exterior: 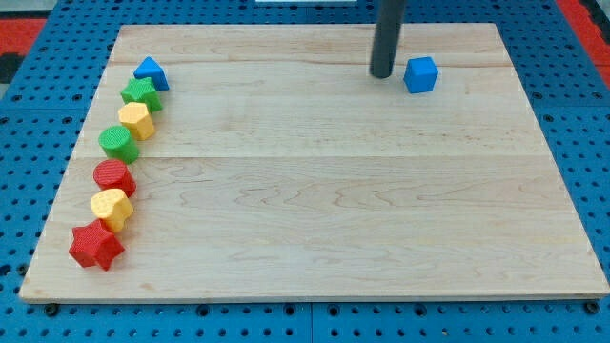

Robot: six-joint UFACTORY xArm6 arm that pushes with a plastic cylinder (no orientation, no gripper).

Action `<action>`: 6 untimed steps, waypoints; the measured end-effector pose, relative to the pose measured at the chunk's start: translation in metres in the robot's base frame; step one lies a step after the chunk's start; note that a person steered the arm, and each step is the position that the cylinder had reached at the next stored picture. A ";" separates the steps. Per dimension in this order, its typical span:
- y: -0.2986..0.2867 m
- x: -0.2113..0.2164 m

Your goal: Slightly push the blue triangle into the green star

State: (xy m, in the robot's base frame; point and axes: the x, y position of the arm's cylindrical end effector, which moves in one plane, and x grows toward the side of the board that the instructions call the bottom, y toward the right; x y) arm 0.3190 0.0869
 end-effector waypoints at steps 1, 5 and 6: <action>0.061 0.027; -0.075 0.012; -0.156 -0.059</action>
